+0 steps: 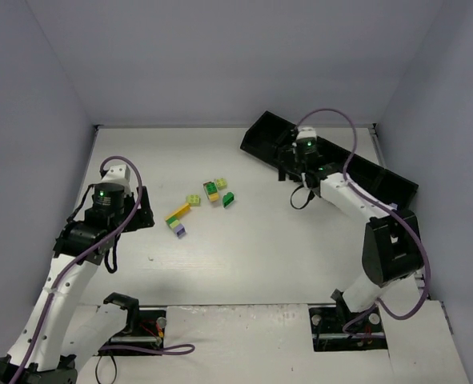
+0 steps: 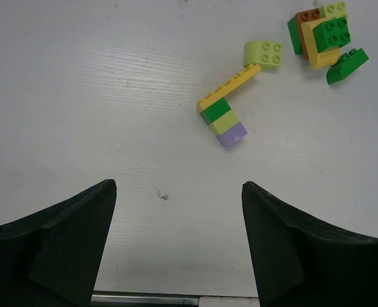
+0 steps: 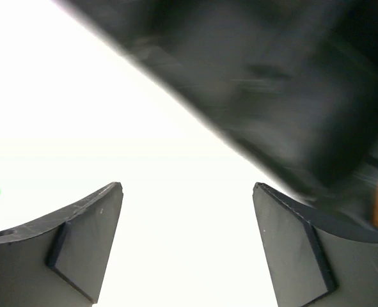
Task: Sort the legos into containers by color
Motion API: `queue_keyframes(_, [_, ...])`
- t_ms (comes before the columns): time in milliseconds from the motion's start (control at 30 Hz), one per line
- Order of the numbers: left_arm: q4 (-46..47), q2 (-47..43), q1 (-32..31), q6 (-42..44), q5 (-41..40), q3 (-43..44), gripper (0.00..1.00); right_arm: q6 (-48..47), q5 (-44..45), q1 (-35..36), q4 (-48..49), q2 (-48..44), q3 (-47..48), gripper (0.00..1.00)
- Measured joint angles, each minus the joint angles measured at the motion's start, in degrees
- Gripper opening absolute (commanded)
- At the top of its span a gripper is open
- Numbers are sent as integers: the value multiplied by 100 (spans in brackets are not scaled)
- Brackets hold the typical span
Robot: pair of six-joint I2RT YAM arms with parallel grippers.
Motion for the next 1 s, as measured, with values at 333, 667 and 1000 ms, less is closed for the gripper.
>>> queue_keyframes(333, [-4, 11, 0, 4, -7, 0, 73, -820, -1416, 1532, 343, 1202, 754, 90])
queue_keyframes(667, [-125, -57, 0, 7, -90, 0, 73, -1108, -1954, 1993, 354, 2284, 1320, 96])
queue_keyframes(1000, [-138, -129, 0, 7, -144, 0, 73, -1215, -2039, 2004, 435, 2811, 1617, 74])
